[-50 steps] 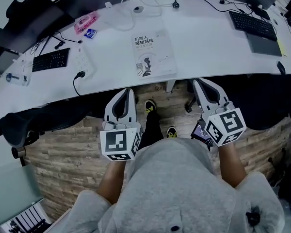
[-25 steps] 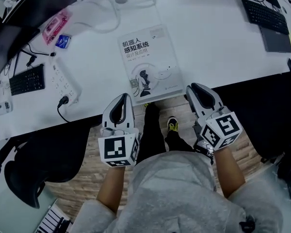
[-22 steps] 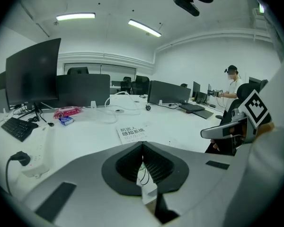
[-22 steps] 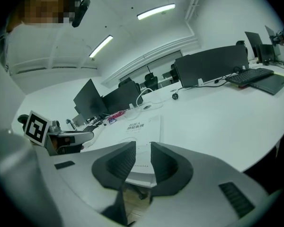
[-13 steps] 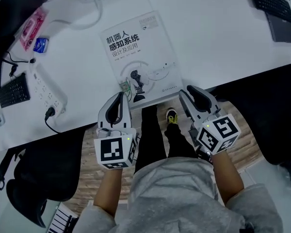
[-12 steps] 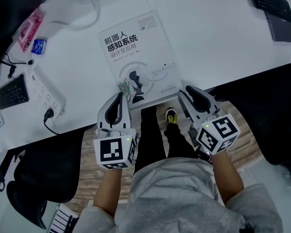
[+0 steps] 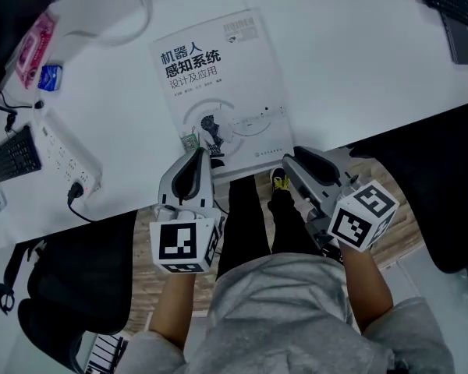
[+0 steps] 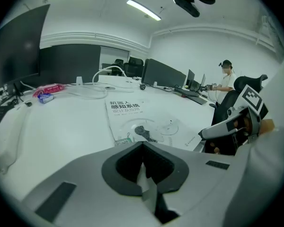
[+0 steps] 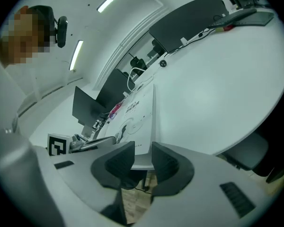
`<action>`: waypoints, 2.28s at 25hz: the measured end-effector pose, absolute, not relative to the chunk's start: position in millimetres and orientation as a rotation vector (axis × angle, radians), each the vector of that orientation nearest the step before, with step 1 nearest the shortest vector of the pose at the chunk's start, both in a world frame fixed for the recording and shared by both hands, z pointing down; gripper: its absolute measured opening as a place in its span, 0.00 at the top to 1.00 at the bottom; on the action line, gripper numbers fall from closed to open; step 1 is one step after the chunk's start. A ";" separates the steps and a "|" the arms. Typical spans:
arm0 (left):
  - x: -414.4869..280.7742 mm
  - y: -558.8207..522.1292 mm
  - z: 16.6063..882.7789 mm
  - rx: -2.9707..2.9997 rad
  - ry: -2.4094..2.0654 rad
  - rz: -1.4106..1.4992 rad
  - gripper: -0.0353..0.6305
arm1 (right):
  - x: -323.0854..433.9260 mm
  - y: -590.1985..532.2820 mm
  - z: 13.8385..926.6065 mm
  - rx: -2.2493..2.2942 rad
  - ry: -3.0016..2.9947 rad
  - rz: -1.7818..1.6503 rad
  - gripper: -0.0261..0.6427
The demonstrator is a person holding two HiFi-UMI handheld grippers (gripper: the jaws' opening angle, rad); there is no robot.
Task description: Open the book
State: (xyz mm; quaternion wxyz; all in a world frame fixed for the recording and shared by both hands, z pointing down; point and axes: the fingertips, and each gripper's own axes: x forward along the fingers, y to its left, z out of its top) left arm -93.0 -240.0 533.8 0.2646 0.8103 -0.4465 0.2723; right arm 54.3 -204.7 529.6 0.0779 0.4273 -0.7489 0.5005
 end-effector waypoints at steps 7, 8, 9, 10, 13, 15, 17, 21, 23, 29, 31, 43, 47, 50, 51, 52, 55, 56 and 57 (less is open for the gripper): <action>-86.8 -238.8 534.9 2.226 -1.154 0.773 0.93 | 42.9 -207.6 517.4 1.270 -2.336 1.619 0.79; -86.8 -238.4 535.2 2.226 -1.146 0.773 0.93 | 40.2 -209.4 517.8 1.267 -2.340 1.615 0.79; -86.3 -237.7 535.3 2.226 -1.138 0.773 0.93 | 38.3 -211.0 519.7 1.274 -2.332 1.584 0.80; -85.1 -237.0 535.3 2.228 -1.129 0.774 0.93 | 37.6 -212.5 521.5 1.289 -2.318 1.547 0.83; -78.4 -236.3 532.6 2.241 -1.100 0.784 0.93 | 41.4 -218.3 520.6 1.356 -2.287 1.576 0.85; -71.3 -235.2 529.4 2.272 -1.075 0.759 0.93 | 47.9 -223.4 519.2 1.433 -2.270 1.596 0.87; -63.6 -231.3 526.7 2.290 -1.038 0.692 0.93 | 55.4 -227.4 515.9 1.523 -2.263 1.568 0.88; -69.9 -230.3 526.6 2.218 -1.065 0.553 0.93 | 56.2 -230.3 503.7 1.574 -2.299 1.500 0.89; -83.2 -230.7 524.6 2.183 -1.114 0.553 0.93 | 51.5 -230.5 493.6 1.560 -2.333 1.452 0.89; -118.4 -229.3 494.3 2.202 -1.279 0.577 0.93 | 31.7 -230.6 456.4 1.489 -2.441 1.293 0.89; -127.6 -227.0 481.6 2.207 -1.325 0.566 0.93 | 19.8 -229.8 442.2 1.450 -2.482 1.212 0.89; -166.3 -210.0 419.9 2.183 -1.494 0.463 0.93 | -17.9 -231.4 386.0 1.307 -2.560 0.864 0.89; -170.2 -201.2 414.7 2.186 -1.519 0.434 0.93 | -23.5 -226.2 377.8 1.249 -2.567 0.698 0.89; -173.9 -192.8 411.6 2.182 -1.535 0.429 0.93 | -41.4 -219.0 376.8 1.184 -2.575 0.628 0.89; -177.0 -191.0 409.5 2.177 -1.547 0.427 0.93 | -48.7 -217.6 377.1 1.163 -2.583 0.630 0.89; -180.5 -189.6 407.2 2.170 -1.560 0.423 0.93 | -55.4 -216.8 377.7 1.146 -2.591 0.640 0.89; -191.0 -184.1 401.5 2.147 -1.600 0.410 0.93 | -69.7 -216.0 379.1 1.109 -2.612 0.663 0.89; -195.0 -181.5 400.5 2.137 -1.614 0.408 0.93 | -74.6 -216.1 379.8 1.091 -2.619 0.667 0.89; -199.2 -178.6 400.1 2.126 -1.628 0.408 0.93 | -80.1 -216.3 380.7 1.068 -2.626 0.667 0.89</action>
